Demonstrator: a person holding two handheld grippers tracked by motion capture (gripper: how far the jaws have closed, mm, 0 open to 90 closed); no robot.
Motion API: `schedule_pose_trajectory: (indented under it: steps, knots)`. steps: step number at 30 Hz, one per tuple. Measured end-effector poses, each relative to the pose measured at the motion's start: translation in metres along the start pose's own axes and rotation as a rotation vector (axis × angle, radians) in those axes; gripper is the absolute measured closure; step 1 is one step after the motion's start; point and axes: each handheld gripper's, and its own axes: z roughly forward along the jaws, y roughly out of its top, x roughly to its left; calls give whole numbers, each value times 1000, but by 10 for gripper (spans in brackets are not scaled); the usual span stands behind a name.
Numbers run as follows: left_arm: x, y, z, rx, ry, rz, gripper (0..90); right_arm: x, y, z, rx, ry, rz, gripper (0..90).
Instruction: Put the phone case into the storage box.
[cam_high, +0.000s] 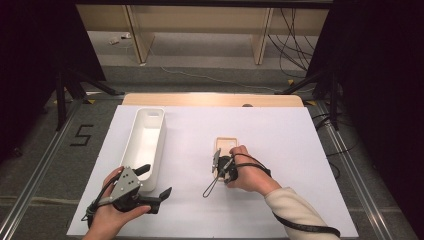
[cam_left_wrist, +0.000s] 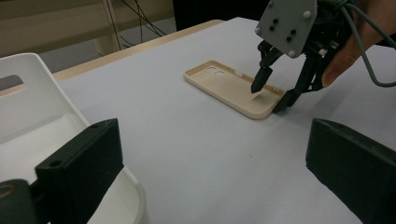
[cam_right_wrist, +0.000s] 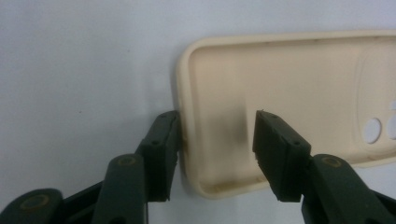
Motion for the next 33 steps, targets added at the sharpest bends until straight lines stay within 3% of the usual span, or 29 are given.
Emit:
schedule_pose_trajectory:
  steps: [22,33]
  knots:
    - [0,0,0,2,-1,0,37,4,5,0,24,45,-61,729]
    - [-1,0,0,4,-4,2,38,6,5,-1,30,46,-80,766]
